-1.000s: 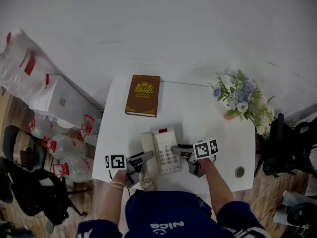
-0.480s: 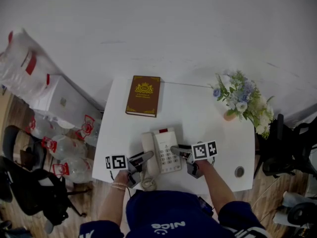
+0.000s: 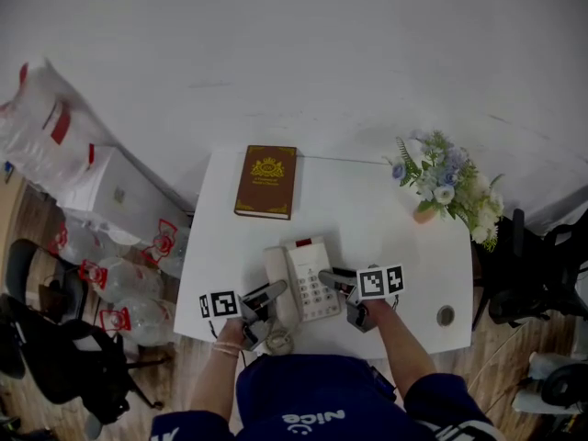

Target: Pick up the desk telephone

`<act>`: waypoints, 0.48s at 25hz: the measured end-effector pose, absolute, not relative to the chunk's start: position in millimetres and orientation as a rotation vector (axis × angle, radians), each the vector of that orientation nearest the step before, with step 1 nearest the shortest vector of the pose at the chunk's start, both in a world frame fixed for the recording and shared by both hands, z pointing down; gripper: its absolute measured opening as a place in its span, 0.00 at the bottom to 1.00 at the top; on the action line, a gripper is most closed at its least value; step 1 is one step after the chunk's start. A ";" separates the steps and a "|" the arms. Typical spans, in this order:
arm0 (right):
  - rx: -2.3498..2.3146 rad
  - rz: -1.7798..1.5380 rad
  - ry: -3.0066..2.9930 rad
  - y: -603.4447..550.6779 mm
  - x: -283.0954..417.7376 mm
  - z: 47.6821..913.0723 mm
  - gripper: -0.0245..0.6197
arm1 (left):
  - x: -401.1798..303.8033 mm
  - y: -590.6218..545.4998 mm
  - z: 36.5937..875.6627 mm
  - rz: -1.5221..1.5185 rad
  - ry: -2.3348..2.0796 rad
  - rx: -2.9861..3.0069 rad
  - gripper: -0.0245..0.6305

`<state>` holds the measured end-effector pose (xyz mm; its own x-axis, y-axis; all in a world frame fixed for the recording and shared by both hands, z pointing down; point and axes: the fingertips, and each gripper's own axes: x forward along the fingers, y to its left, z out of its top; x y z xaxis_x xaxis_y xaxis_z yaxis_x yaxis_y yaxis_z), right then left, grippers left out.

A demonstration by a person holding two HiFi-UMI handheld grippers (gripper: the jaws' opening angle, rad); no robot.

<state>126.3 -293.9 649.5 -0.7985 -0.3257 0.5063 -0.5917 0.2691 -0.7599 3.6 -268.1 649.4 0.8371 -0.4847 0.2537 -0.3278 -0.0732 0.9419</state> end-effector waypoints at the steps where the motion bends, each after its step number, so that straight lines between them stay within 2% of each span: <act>1: 0.846 1.533 -2.295 -293.7 126.3 647.3 0.36 | 7.0 -267.8 643.7 -0.172 -0.606 1.686 0.59; 12: 0.879 1.507 -2.337 -280.5 121.4 625.0 0.36 | -4.6 -257.8 628.9 -0.092 -0.649 1.731 0.59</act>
<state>121.4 -280.5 625.0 -0.7954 -0.3614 0.4867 -0.5924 0.2932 -0.7504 -4.6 -257.8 628.9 0.8399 -0.4663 0.2779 -0.3712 -0.1200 0.9208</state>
